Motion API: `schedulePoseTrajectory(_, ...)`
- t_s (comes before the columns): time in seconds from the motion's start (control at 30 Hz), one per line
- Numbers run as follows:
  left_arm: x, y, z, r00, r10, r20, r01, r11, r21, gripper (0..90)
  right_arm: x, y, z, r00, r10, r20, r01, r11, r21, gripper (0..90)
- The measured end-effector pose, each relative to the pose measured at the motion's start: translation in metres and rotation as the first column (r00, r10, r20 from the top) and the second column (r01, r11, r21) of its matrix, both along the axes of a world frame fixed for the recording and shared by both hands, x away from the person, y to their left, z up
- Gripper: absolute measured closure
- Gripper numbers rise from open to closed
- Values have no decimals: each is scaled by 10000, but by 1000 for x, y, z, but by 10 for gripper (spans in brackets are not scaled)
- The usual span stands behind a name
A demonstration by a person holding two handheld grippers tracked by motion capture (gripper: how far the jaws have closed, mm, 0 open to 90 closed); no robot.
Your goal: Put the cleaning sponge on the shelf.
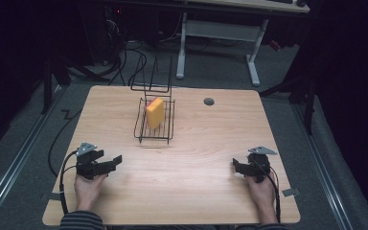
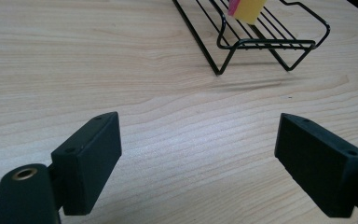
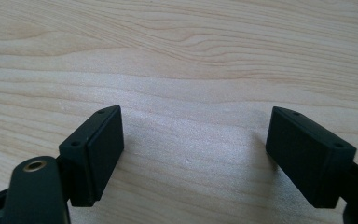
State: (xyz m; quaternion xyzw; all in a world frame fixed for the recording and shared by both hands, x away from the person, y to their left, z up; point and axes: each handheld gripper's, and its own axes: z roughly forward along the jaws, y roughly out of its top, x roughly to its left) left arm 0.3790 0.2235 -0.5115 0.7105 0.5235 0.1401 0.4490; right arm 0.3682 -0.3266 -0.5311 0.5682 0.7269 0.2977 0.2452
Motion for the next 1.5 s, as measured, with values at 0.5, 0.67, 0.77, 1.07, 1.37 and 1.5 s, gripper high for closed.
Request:
schedulePoseTrajectory(0.5,7,-10,-13,9998,71,-168,-50,9926,1211,151,0,0,0,10000,8,3,-8,10000,2,192)
schedulePoseTrajectory(0.67,8,-13,-16,9998,104,-169,-75,9868,1618,151,0,0,0,10000,16,1,-16,10000,-7,192)
schedulePoseTrajectory(0.77,9,-16,-17,9998,135,-126,-109,9823,1868,150,0,0,0,10000,13,2,-13,10000,-1,192)
schedulePoseTrajectory(1.07,11,-21,-21,9998,177,-110,-147,9724,2330,151,0,0,0,10000,13,4,-13,10000,3,192)
schedulePoseTrajectory(1.37,15,-23,-25,9996,215,-199,-157,9673,2531,151,0,0,0,10000,15,2,-15,10000,3,192)
schedulePoseTrajectory(1.5,17,-24,-25,9996,221,-187,-164,9652,2611,151,0,0,0,10000,24,-3,-24,10000,-1,192)
